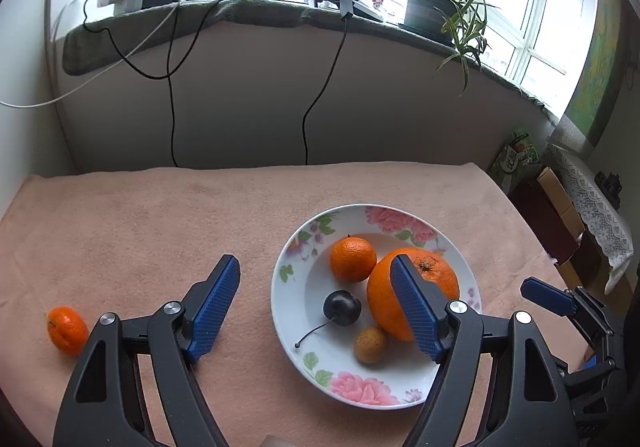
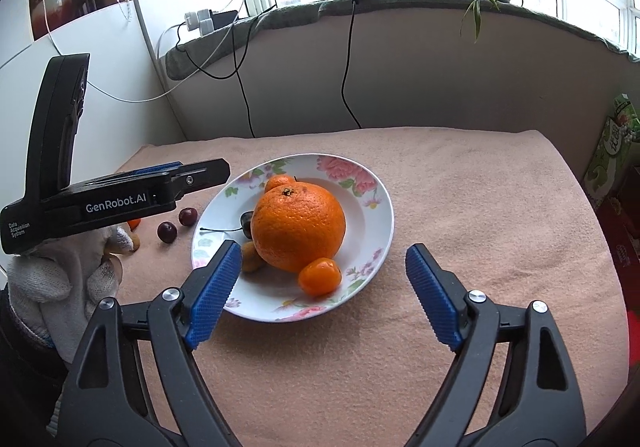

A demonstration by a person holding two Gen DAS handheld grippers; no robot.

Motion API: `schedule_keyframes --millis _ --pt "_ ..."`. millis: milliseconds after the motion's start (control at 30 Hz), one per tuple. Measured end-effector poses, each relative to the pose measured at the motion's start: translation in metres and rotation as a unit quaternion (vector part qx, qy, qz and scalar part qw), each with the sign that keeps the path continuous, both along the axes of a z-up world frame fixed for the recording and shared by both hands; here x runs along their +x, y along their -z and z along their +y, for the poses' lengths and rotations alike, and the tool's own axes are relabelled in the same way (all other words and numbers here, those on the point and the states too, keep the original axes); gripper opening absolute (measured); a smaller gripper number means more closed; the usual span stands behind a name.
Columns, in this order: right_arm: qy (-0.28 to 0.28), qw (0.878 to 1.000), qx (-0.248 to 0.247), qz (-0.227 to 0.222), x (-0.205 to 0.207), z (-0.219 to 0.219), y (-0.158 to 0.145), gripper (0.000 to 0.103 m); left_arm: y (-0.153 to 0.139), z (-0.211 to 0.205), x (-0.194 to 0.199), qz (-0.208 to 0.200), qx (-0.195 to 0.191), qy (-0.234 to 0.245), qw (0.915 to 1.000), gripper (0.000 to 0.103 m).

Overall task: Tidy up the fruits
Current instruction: 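Open the left tool onto the plate while the right tool releases its mandarin there, then move both tools back toward the remaining fruit on the towel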

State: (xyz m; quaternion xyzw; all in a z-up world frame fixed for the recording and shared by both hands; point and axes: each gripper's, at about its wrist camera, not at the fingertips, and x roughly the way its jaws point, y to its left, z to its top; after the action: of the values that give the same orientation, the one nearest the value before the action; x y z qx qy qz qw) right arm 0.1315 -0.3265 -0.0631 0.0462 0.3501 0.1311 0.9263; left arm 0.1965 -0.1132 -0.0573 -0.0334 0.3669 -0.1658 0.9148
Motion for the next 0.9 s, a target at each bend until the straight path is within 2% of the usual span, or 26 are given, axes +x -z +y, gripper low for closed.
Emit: schedule_keyframes --millis 367,533,900 --pt "-0.005 1.000 -0.002 -0.027 -0.011 0.016 -0.012 0.087 -0.008 0.016 -0.023 -0.024 0.025 -0.019 0.9992 0.078" --pt "-0.021 0.999 -0.005 -0.036 -0.015 0.031 -0.016 0.087 -0.012 0.037 -0.032 -0.029 0.024 -0.048 0.9981 0.078" --pt "-0.074 0.997 0.018 -0.023 -0.017 0.068 -0.015 0.087 -0.009 0.093 -0.049 -0.025 0.018 -0.084 0.9959 0.078"
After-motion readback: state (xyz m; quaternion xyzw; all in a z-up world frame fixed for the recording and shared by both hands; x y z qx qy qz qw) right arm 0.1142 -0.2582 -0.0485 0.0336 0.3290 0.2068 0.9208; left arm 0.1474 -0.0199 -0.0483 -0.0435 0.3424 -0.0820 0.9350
